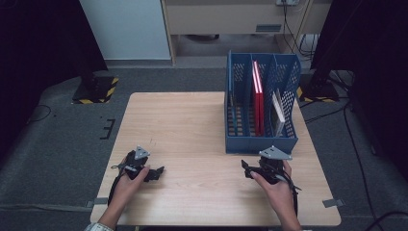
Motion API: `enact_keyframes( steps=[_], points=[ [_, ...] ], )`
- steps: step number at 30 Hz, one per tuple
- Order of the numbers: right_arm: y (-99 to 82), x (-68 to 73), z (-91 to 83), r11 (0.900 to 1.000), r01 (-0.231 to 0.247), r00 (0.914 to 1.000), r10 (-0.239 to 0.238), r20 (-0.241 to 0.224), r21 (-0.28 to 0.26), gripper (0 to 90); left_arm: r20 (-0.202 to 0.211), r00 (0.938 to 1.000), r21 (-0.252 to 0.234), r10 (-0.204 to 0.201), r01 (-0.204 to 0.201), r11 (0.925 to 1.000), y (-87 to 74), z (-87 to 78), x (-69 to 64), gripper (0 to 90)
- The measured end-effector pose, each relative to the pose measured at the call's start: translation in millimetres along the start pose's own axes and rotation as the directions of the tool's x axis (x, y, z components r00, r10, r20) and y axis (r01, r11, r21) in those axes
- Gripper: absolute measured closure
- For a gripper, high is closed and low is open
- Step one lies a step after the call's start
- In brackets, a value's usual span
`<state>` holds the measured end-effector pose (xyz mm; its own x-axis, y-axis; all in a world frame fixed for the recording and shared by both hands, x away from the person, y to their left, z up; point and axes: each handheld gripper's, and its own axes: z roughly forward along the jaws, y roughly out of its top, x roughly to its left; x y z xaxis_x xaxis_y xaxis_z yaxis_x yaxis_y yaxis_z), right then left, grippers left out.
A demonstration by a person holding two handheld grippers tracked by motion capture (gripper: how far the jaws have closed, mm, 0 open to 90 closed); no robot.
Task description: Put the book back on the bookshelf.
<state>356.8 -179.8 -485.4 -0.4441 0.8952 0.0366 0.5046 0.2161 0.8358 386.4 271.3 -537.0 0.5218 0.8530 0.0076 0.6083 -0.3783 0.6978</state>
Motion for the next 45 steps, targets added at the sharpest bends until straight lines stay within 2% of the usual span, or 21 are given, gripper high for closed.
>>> enact_keyframes(
  steps=[10, 18, 28, 36, 45],
  points=[
    [-1.3, 19.7, 7.9, 0.9991, 0.034, 0.9981, -0.032, -0.053, 0.026, 11.4, 0.0, 1.0, 0.0, 0.0, 0.0, 1.0, 0.0, 0.0, 0.0, 0.0],
    [-4.6, 42.7, 16.2, 0.9942, 0.093, 0.9908, -0.088, -0.103, 0.053, 10.9, 0.002, 1.0, 0.0, 0.001, -0.001, 1.0, 0.0, 0.0, -0.2, 0.0],
    [-10.2, 61.4, 30.0, 0.9873, 0.128, 0.9816, -0.113, -0.154, 0.094, 10.5, 0.003, 1.0, 0.0, 0.002, -0.002, 1.0, 0.0, 0.0, -0.2, 0.0],
    [-12.6, 70.4, 47.1, 0.9836, 0.133, 0.9802, -0.112, -0.163, 0.122, 9.9, 0.003, 1.0, 0.0, 0.002, -0.002, 1.0, 0.0, 0.0, -0.2, 0.0],
    [-19.4, 74.6, 63.7, 0.9799, 0.124, 0.9853, -0.104, -0.136, 0.156, 8.8, 0.004, 1.0, 0.0, 0.001, -0.001, 1.0, 0.0, 0.1, -0.2, 0.0]
  ],
)
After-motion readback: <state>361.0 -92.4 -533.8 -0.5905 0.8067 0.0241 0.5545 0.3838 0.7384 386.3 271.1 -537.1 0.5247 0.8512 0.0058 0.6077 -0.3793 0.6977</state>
